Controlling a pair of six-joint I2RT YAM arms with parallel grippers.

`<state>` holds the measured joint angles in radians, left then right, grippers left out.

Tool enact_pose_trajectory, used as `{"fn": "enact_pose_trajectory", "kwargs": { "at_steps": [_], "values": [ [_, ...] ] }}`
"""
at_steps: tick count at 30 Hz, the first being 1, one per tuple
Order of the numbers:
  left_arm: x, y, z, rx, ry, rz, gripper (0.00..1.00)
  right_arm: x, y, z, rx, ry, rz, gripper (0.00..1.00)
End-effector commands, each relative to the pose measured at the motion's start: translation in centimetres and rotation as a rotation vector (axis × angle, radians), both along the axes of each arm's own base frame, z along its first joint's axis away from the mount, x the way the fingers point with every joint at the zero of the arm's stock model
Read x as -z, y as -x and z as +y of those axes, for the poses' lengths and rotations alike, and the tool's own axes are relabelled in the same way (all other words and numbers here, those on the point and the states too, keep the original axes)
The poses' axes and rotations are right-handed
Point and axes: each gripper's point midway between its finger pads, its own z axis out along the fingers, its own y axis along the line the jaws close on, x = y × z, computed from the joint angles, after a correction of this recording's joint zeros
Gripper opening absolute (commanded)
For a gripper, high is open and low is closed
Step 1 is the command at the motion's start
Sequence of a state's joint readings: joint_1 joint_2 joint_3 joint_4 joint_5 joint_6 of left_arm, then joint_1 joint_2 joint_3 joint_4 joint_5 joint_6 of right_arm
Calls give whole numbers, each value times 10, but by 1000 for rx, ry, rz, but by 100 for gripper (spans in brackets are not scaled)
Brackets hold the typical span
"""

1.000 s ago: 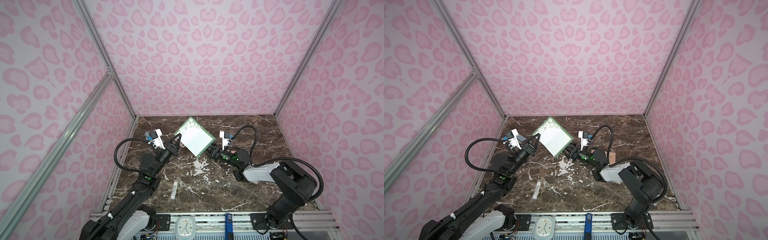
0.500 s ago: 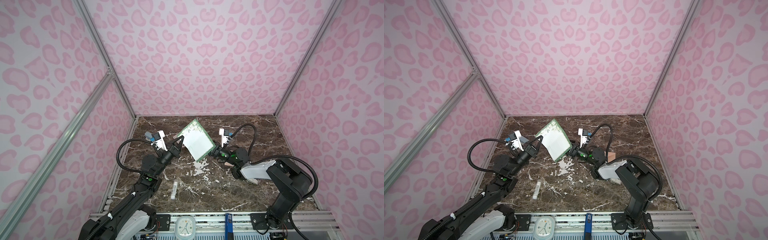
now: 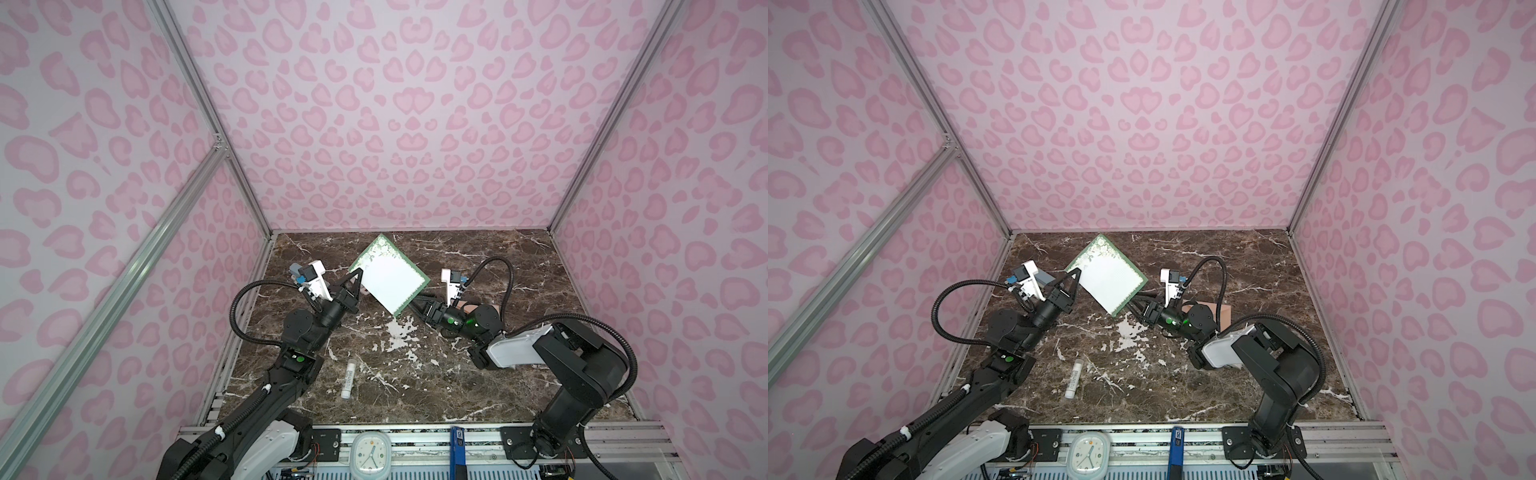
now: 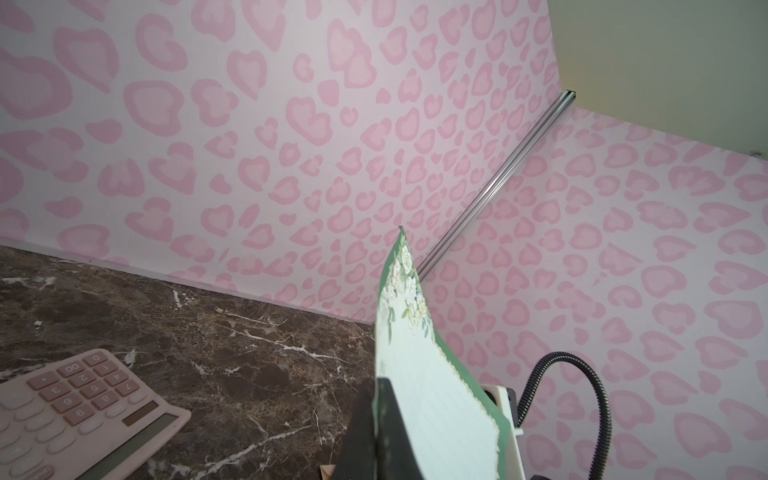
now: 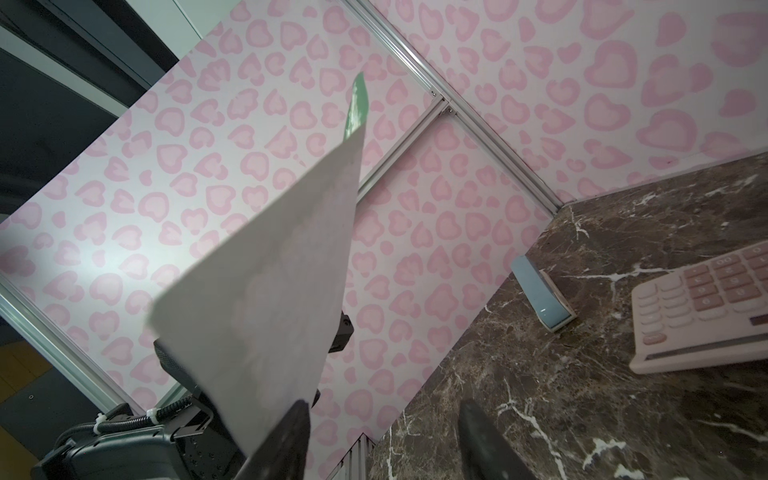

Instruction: Place the letter into the envelope and seal it

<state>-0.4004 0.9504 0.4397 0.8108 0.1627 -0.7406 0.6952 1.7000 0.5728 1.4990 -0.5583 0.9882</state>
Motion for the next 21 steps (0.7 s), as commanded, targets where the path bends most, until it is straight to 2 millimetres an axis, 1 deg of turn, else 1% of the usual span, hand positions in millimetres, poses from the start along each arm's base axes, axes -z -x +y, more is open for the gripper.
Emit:
{"fn": "enact_pose_trajectory", "kwargs": {
  "at_steps": [1, 8, 11, 16, 21],
  "values": [
    [-6, -1, 1, -2, 29, -20, 4, -16, 4, -2, -3, -37, -59, 59],
    [7, -4, -1, 0, 20, 7, 4, -23, 3, -2, -5, -58, -60, 61],
    [13, -4, -3, 9, 18, 18, 4, -26, 0, -2, 2, -66, -56, 62],
    [18, 0, -12, 40, 13, 24, 4, -24, -10, 2, 12, -73, -41, 62],
    [15, 6, -20, 64, 14, 15, 4, -21, -19, 8, 17, -78, -27, 62]
  ]
}}
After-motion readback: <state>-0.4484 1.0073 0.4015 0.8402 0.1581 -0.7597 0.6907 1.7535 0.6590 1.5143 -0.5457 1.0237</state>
